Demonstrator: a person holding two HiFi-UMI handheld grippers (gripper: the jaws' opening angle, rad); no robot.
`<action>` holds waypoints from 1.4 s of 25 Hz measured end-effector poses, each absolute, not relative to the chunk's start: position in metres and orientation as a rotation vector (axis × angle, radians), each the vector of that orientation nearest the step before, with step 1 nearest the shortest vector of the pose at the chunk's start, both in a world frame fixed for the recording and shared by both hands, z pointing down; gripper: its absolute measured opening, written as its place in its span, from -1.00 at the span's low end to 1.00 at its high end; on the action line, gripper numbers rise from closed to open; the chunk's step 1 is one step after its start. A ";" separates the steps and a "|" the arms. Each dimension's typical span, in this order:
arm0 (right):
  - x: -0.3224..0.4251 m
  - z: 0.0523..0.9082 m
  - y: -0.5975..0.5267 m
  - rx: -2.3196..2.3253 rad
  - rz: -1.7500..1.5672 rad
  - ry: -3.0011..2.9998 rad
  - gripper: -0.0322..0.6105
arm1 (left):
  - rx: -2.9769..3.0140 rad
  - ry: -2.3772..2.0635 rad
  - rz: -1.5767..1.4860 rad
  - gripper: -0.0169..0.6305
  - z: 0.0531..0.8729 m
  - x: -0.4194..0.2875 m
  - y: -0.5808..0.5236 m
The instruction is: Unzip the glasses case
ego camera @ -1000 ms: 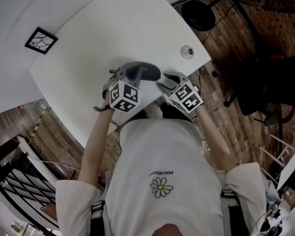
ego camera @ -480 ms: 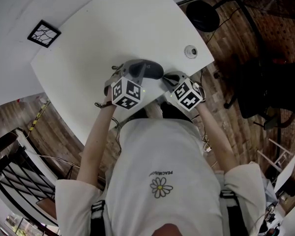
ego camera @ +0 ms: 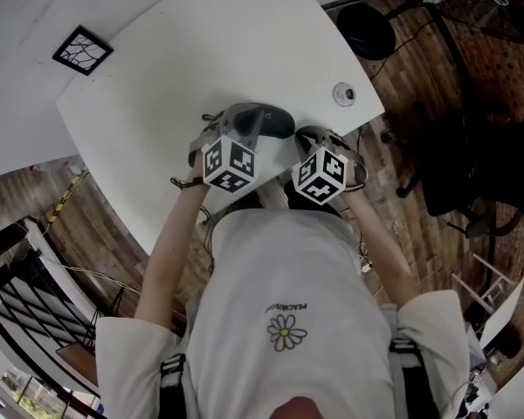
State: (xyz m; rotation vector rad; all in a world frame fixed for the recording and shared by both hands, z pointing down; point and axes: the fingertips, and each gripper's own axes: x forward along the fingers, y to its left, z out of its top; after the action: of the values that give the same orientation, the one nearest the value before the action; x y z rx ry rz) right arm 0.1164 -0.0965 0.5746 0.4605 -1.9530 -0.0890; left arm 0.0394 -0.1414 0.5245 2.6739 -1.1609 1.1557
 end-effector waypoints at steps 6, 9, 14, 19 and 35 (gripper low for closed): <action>0.123 0.576 -0.119 0.462 -0.184 -1.875 -0.84 | 2.664 -1.200 1.145 -0.91 0.525 0.040 -0.141; 0.121 0.579 -0.140 0.457 -0.218 -1.855 -0.86 | 2.657 -1.197 1.139 -0.91 0.525 0.040 -0.142; 0.108 0.580 -0.159 0.345 -0.355 -1.830 -0.87 | 2.667 -1.190 1.137 -0.91 0.524 0.042 -0.141; 0.107 0.571 -0.133 0.282 -0.331 -1.907 -0.88 | 2.556 -1.169 1.138 -0.91 0.517 0.037 -0.135; 0.037 0.579 -0.038 -0.066 -0.349 -2.080 -0.88 | 1.999 -1.497 1.051 -0.91 0.527 -0.005 -0.064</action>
State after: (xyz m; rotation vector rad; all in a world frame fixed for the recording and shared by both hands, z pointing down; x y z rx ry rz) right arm 0.0371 -0.0379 0.5794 -0.0656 -2.0804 -0.3488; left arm -0.0052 -0.0644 0.5265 1.9991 -1.4973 1.0506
